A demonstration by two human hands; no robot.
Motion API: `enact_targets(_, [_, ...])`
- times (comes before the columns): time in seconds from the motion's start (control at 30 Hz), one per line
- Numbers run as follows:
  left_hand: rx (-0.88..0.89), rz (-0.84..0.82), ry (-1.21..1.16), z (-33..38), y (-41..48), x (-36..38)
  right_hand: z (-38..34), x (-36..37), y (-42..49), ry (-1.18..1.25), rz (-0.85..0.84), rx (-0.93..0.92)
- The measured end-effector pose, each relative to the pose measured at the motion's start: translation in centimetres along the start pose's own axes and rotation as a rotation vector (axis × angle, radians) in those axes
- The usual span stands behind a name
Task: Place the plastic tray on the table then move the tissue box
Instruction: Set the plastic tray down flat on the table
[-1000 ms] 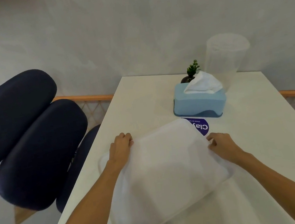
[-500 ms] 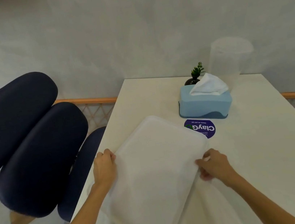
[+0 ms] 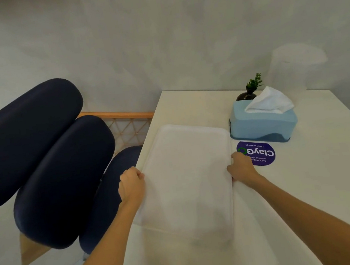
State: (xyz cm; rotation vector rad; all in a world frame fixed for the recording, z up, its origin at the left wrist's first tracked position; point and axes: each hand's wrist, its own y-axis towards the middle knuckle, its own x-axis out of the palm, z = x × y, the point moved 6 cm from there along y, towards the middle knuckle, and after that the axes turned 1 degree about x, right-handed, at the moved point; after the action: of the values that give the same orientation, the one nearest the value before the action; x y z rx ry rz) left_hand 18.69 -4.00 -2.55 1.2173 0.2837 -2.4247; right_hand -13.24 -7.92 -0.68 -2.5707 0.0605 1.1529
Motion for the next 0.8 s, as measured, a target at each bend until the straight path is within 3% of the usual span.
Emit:
enact_targets(0.23, [-0.04, -0.017, -0.049, -0.6, 1.8, -0.2, -1.9, 0.5, 1.1, -0.069, -0.026, -0.02])
enact_targets(0.8, [0.063, -0.059, 0.057, -1.4, 1.6, -0.4, -1.2, 1.5, 1.0, -0.037, -0.058, -0.03])
